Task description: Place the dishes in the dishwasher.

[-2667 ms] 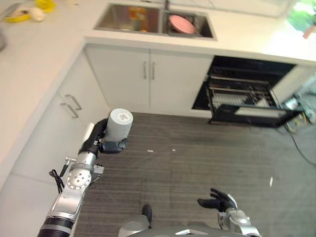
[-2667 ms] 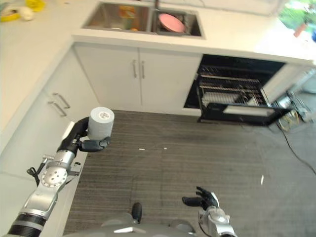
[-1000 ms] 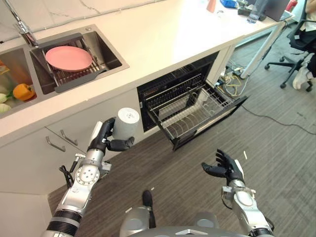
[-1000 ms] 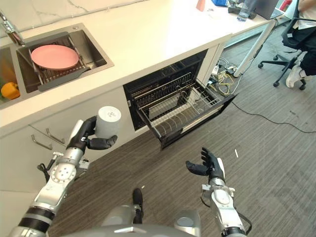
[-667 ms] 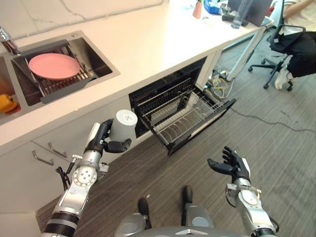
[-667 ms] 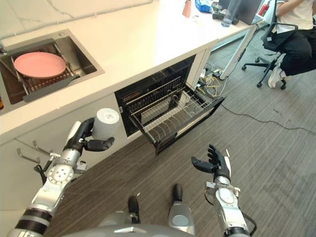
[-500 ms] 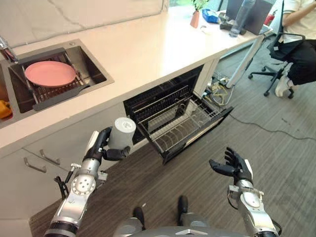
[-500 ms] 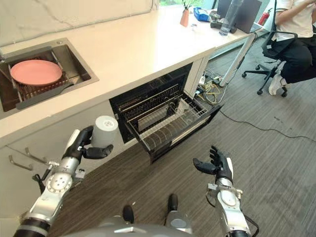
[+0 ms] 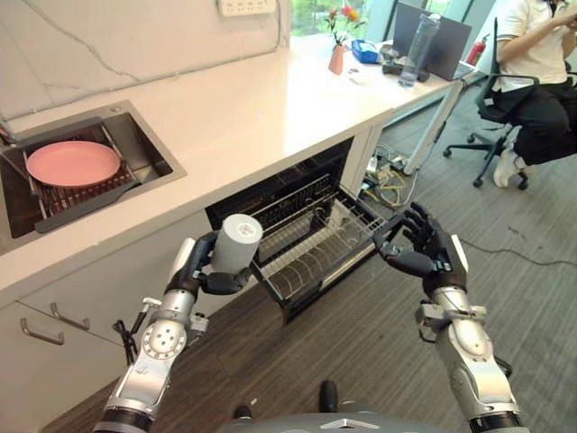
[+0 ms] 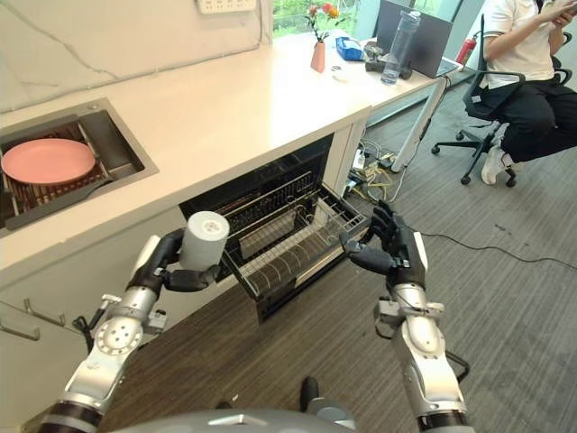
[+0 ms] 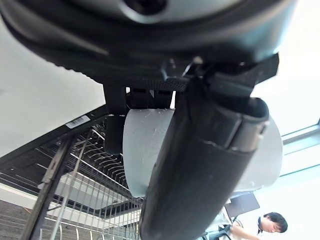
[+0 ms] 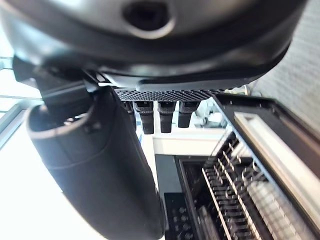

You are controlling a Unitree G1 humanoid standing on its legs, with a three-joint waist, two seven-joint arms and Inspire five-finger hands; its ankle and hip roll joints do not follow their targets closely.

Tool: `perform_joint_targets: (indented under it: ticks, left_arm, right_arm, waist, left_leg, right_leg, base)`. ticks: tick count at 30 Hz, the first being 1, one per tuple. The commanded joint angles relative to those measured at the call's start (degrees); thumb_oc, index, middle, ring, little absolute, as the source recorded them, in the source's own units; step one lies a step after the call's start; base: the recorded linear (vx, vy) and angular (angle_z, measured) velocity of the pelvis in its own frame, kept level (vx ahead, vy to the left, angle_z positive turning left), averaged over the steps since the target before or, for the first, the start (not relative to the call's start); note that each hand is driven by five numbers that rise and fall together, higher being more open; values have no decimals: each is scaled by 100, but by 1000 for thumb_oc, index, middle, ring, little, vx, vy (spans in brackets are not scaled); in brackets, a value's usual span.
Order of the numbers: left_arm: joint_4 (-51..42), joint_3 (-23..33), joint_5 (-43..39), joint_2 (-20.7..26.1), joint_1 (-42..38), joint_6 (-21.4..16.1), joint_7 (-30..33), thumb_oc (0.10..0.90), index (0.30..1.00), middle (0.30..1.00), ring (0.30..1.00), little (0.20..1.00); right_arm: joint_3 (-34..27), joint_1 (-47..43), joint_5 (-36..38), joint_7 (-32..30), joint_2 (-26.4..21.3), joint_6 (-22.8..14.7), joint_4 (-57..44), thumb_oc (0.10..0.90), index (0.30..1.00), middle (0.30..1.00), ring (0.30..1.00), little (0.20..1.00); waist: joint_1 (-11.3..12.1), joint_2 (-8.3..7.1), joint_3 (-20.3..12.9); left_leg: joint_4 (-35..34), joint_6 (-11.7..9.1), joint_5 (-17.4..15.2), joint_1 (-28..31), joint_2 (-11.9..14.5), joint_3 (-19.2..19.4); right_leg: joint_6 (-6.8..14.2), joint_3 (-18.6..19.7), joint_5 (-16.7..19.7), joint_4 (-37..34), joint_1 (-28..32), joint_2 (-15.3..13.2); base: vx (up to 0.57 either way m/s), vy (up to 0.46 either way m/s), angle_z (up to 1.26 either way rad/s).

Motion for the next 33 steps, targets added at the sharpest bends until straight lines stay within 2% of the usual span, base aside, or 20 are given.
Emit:
perform_joint_targets:
  ticks: [1, 8, 9, 14, 24, 33]
  left_arm:
    - [-48, -374, 281, 66, -1465, -495, 334, 400, 300, 300, 300, 300]
    - [748, -1309, 392, -174, -3064, -428, 694, 400, 300, 300, 300, 300]
    - [996, -1533, 460, -239, -3476, -406, 812, 400, 300, 300, 300, 300]
    - [1354, -1811, 604, -318, -3953, -381, 959, 400, 300, 300, 300, 300]
    - [1477, -1962, 687, -387, -4123, -372, 1080, 400, 300, 300, 300, 300]
    - [1586, -2102, 737, -675, -4101, -264, 1457, 400, 300, 300, 300, 300]
  right_arm:
    - [3, -448, 887, 414, -72, -495, -735, 800, 900, 900, 900, 900]
    - [894, -776, 1868, 692, -196, -377, -1015, 800, 900, 900, 900, 900]
    - [1060, -962, 2021, 663, -226, -411, -1070, 800, 900, 900, 900, 900]
    - [1234, -1212, 2237, 645, -265, -462, -1155, 800, 900, 900, 900, 900]
    - [1330, -1537, 2345, 445, -220, -578, -1157, 800, 900, 900, 900, 900]
    - [1589, -1937, 2191, -182, 221, -684, -809, 800, 900, 900, 900, 900]
  waist:
    - [-108, 134, -241]
    - [-261, 206, -254]
    - [-312, 219, -226]
    - [-387, 268, -168]
    - [-422, 374, -83]
    - [-357, 411, -89]
  left_leg:
    - [91, -238, -245, 42, 299, -378]
    - [43, -299, -190, 74, 350, -313]
    - [39, -312, -163, 38, 365, -296]
    - [25, -328, -131, -26, 381, -258]
    - [23, -358, -99, -99, 402, -215]
    - [23, -356, -125, -94, 393, -293]
  right_leg:
    - [664, -75, -711, 103, 266, -358]
    - [672, -38, -719, 103, 233, -314]
    - [681, -25, -701, 103, 183, -307]
    - [693, 11, -673, 103, 81, -291]
    - [690, 34, -680, 103, -41, -264]
    - [647, -22, -684, 103, 46, -263]
  base:
    - [68, -41, 1]
    - [34, -41, 0]
    - [-8, -36, -2]
    - [-6, -15, -1]
    - [-4, -14, -3]
    - [0, 0, 0]
